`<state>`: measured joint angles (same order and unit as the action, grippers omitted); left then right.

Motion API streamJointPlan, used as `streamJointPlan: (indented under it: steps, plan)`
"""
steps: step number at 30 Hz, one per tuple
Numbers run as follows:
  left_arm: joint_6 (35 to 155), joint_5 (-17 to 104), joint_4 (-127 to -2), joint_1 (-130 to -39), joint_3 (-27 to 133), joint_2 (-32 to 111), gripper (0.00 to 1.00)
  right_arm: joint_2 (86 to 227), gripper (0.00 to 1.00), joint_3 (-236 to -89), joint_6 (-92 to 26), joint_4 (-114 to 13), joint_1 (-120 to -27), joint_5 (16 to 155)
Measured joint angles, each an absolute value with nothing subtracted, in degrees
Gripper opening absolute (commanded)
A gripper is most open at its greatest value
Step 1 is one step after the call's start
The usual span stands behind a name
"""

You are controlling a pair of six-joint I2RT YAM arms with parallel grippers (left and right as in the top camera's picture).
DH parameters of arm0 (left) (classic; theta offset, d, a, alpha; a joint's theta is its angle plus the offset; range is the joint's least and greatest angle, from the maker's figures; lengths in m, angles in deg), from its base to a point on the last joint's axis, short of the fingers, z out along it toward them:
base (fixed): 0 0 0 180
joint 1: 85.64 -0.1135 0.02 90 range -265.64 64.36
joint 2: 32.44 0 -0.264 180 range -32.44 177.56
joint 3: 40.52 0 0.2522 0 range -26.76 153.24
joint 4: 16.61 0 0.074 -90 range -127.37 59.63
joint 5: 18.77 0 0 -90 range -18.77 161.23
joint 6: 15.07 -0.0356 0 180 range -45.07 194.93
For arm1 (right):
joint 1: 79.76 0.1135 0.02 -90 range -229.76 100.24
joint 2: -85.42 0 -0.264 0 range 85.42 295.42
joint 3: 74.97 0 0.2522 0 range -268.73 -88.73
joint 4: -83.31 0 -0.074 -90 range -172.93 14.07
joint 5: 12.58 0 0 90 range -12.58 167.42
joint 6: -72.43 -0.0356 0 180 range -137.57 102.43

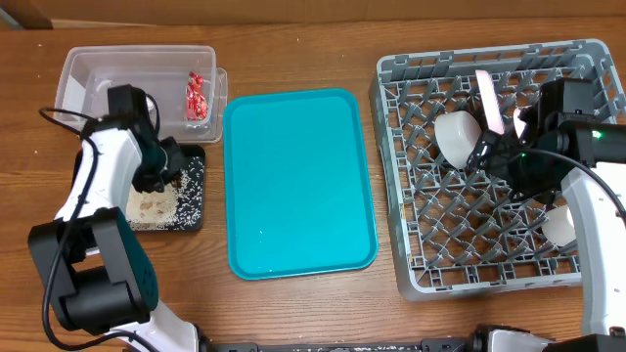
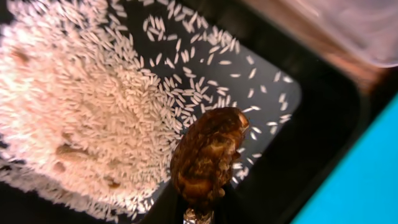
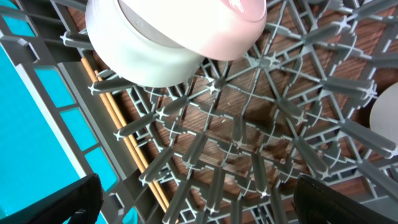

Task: Sort waste into correct bins and load items into the dishwasher
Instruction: 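Lower the scrap onto the rice tray and open the left gripper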

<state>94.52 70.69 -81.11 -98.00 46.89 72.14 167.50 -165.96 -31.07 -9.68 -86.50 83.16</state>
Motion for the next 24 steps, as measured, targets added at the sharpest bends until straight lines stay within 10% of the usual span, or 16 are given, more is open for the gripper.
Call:
streamJointPlan:
  steps: [24]
  plan:
    - [94.72,71.06,-78.33,-98.0,43.65,72.14,0.25,167.5,1.0,-165.96,-31.07,-9.66,-86.5,83.16]
